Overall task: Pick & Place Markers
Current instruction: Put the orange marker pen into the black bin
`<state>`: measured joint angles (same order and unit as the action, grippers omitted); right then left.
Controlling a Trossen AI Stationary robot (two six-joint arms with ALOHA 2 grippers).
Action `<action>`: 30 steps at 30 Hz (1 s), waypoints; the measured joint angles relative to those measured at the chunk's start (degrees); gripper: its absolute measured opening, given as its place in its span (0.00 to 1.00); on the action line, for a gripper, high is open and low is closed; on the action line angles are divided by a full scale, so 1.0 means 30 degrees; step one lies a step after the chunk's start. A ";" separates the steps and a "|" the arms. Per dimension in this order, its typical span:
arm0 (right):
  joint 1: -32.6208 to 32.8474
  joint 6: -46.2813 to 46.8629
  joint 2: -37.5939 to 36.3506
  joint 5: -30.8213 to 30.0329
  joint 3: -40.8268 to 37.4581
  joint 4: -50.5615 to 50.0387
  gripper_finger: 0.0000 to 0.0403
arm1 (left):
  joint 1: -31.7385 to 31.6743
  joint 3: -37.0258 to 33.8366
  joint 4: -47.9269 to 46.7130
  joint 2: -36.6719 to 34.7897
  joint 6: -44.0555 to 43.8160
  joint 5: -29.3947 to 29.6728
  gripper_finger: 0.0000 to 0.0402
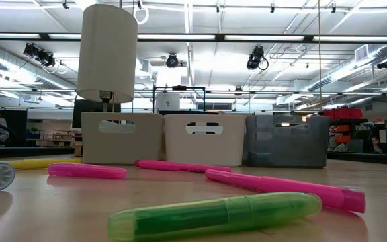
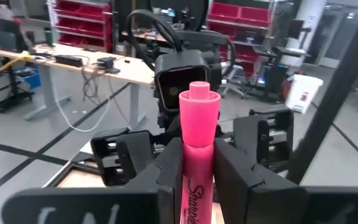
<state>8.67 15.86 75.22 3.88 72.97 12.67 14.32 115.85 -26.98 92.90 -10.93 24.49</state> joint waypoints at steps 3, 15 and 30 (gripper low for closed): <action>0.0081 -0.0003 0.0000 0.0004 0.0000 -0.0214 0.67 | -0.0050 -0.0007 -0.0227 0.0007 -0.0021 -0.0117 0.17; 0.0153 0.0057 0.0000 -0.0024 0.0000 -0.0417 0.49 | -0.0094 -0.0007 0.0034 0.0007 0.0069 -0.0305 0.17; 0.0139 0.0113 0.0087 -0.0081 0.0000 0.0007 0.10 | -0.0205 0.0000 0.0138 0.0007 0.0237 -0.0243 0.21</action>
<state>9.08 16.20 75.48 3.64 72.97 12.69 13.71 115.85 -26.56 92.92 -10.22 23.76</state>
